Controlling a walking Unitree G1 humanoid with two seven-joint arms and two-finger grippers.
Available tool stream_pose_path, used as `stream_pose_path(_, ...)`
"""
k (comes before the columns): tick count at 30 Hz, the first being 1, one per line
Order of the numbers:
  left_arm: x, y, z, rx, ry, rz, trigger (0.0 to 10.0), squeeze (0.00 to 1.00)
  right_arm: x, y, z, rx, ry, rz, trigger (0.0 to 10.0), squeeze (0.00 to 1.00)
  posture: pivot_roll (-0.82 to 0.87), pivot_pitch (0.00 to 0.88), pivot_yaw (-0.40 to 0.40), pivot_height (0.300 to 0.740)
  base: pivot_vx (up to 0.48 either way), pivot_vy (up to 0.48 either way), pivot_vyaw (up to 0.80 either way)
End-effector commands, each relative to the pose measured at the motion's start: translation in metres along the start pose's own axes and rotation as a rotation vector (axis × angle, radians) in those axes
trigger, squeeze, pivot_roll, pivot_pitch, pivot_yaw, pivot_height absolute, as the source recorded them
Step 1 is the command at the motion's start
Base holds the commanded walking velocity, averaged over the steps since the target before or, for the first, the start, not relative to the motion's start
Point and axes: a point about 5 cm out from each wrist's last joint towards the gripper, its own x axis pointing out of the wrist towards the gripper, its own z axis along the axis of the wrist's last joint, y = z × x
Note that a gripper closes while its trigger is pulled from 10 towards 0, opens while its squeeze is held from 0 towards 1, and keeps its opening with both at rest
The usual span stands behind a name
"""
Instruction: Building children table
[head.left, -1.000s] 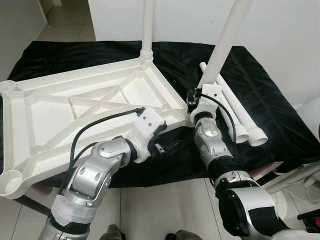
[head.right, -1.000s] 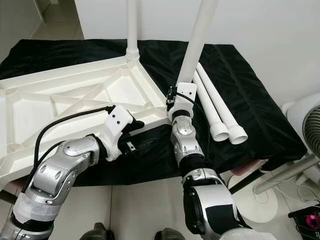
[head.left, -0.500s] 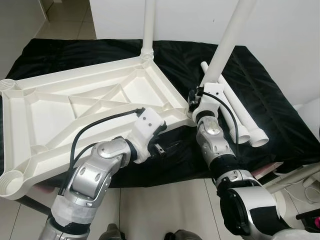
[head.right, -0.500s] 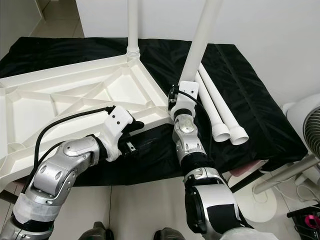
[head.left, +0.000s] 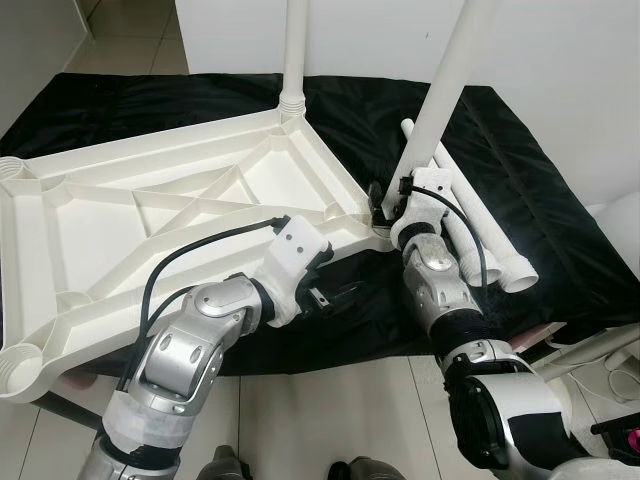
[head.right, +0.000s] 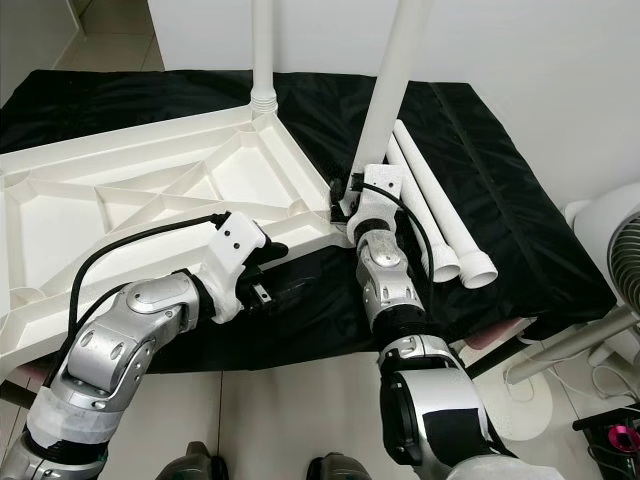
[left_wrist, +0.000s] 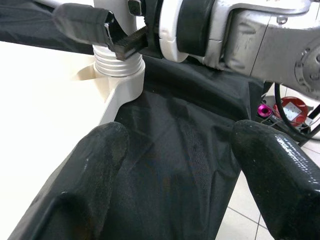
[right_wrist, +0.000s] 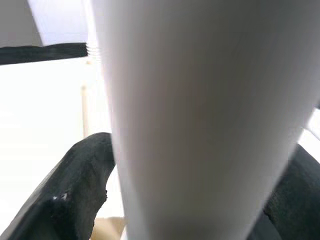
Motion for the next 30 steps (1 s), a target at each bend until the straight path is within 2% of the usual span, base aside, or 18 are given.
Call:
stream_pose_path(1,0.001,-0.002,0.000,0.006,0.004,0.057,10.0,0.00,-0.004,-0.004,-0.006,-0.009,0.010,0.043,10.0,0.00,-0.02,0.038,-0.046,0.740,0.000,0.000,0.00)
stream_pose_path(2,0.001,-0.003,0.000,0.008,0.006,0.049,10.0,0.00,-0.006,-0.009,-0.007,-0.034,0.017,0.104,10.0,0.00,-0.02,0.039,-0.045,0.740,0.000,0.000,0.00)
stream_pose_path(3,0.001,-0.003,0.000,0.008,0.006,0.049,10.0,0.00,-0.006,-0.009,-0.007,-0.034,0.017,0.104,10.0,0.00,-0.02,0.039,-0.045,0.740,0.000,0.000,0.00)
stream_pose_path(5,0.004,-0.006,-0.001,0.014,0.012,0.033,10.0,0.00,-0.008,-0.017,-0.009,-0.086,0.037,0.234,10.0,0.00,-0.02,0.041,-0.037,0.740,0.000,0.000,0.00)
stream_pose_path(10,0.006,-0.009,0.000,0.017,0.010,0.015,10.0,0.00,-0.007,-0.029,-0.005,-0.158,0.056,0.323,10.0,0.00,-0.02,0.040,-0.032,0.740,0.000,0.000,0.00)
stream_pose_path(14,0.007,-0.009,0.002,0.017,0.007,0.013,10.0,0.00,-0.006,-0.034,-0.002,-0.144,0.074,0.353,10.0,0.00,-0.02,0.038,-0.031,0.740,0.000,0.000,0.00)
stream_pose_path(15,0.007,-0.009,0.002,0.017,0.005,0.013,10.0,0.00,-0.006,-0.035,-0.002,-0.135,0.081,0.367,8.0,0.00,-0.01,0.036,-0.030,0.740,0.000,0.000,0.00)
stream_pose_path(16,0.007,-0.009,0.002,0.017,0.005,0.013,10.0,0.00,-0.006,-0.035,-0.002,-0.135,0.081,0.367,8.0,0.00,-0.01,0.036,-0.030,0.740,0.000,0.000,0.00)
stream_pose_path(17,0.007,-0.009,0.003,0.018,0.004,0.014,10.0,0.00,-0.005,-0.036,-0.001,-0.140,0.082,0.376,6.7,0.00,-0.01,0.036,-0.030,0.740,0.000,0.000,0.00)
stream_pose_path(19,0.007,-0.009,0.003,0.018,0.003,0.015,10.0,0.00,-0.005,-0.036,-0.001,-0.144,0.081,0.386,6.7,0.00,-0.01,0.034,-0.028,0.740,0.000,0.000,0.00)
stream_pose_path(20,0.006,-0.009,0.003,0.019,0.003,0.015,10.0,0.00,-0.004,-0.036,0.000,-0.144,0.081,0.394,5.3,0.00,-0.01,0.034,-0.028,0.740,0.000,0.000,0.00)
stream_pose_path(23,0.007,-0.009,0.004,0.021,0.003,0.015,10.0,0.00,-0.003,-0.035,0.001,-0.139,0.083,0.416,5.5,0.00,-0.01,0.032,-0.024,0.740,0.000,0.000,0.00)
stream_pose_path(24,0.007,-0.009,0.004,0.022,0.003,0.014,10.0,0.00,-0.002,-0.035,0.001,-0.138,0.087,0.422,4.9,0.00,-0.01,0.033,-0.023,0.740,0.000,0.000,0.00)
stream_pose_path(28,0.007,-0.009,0.004,0.023,0.003,0.012,10.0,0.00,-0.001,-0.033,0.002,-0.137,0.091,0.439,4.9,0.00,-0.01,0.032,-0.018,0.740,0.000,0.000,0.00)
stream_pose_path(29,0.007,-0.009,0.004,0.024,0.003,0.010,10.0,0.00,-0.001,-0.033,0.002,-0.135,0.092,0.441,4.6,0.00,-0.01,0.032,-0.018,0.740,0.000,0.000,0.00)
stream_pose_path(30,0.007,-0.008,0.004,0.025,0.003,0.010,10.0,0.00,0.000,-0.032,0.002,-0.136,0.094,0.437,3.8,0.00,-0.01,0.030,-0.016,0.740,0.000,0.000,0.00)
